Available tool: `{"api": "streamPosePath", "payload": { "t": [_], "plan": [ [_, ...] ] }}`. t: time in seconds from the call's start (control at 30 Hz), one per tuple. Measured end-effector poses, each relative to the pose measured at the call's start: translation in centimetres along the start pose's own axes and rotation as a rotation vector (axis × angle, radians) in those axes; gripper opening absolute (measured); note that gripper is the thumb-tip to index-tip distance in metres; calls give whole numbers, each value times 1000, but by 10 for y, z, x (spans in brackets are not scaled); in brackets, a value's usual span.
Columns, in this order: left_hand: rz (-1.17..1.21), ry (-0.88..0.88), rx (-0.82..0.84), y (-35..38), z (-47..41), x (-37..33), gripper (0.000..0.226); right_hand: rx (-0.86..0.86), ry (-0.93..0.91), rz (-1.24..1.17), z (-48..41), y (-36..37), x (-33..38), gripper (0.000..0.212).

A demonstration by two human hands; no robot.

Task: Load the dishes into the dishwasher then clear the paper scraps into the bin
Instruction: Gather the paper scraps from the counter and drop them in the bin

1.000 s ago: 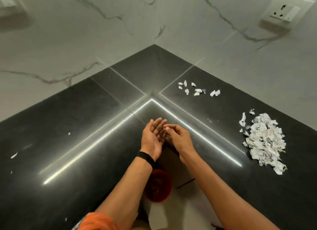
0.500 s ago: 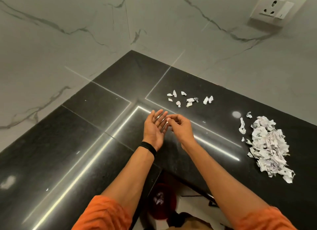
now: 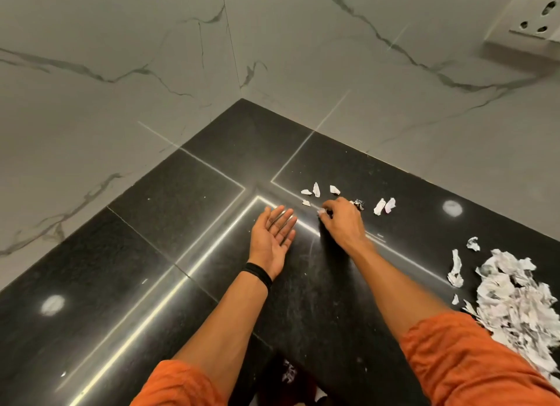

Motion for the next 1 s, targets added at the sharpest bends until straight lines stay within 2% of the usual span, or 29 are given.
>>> {"api": "streamPosePath", "payload": {
  "t": [0.13,0.23,0.33,0.4,0.53,0.63,0.7,0.77,0.9,1.0],
  "plan": [
    [-14,-30,-32,1,-19,8,43,-57,63,-107,2,2,-6,16],
    [-4,-47,-52,4,-32,16,40,-86,155,-448,10,3,-4,10],
    [56,-69,-48,9,-43,23,43,55,42,-639,14,12,21,6],
    [137,-79,-34,10,-48,23,46,119,-26,-653,14,15,36,10],
    [273,-57,-36,5,-53,10,45,-47,24,-628,-8,3,31,7],
    [327,-33,-54,-4,-54,-1,43,-42,18,-339,-33,2,25,13],
    [338,-27,-71,-11,-55,-4,43,29,-49,-130,-40,11,25,18],
    [333,-28,-87,-17,-56,-5,44,33,-129,-30,-41,19,28,13],
    [291,-23,-99,-22,-60,-5,44,-16,-116,-54,-33,21,34,9],
    [273,-19,-102,-21,-64,-3,45,-19,-10,-345,-23,19,42,4]
  ]
}}
Point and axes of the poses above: each hand's wrist, its own z-axis away from the middle knuckle, its own y-axis out of the palm, x = y × z, the point moved 6 cm from there along -z, towards the middle knuckle, and after that the axes turned 6 degrees about x, right-handed, at the moved point
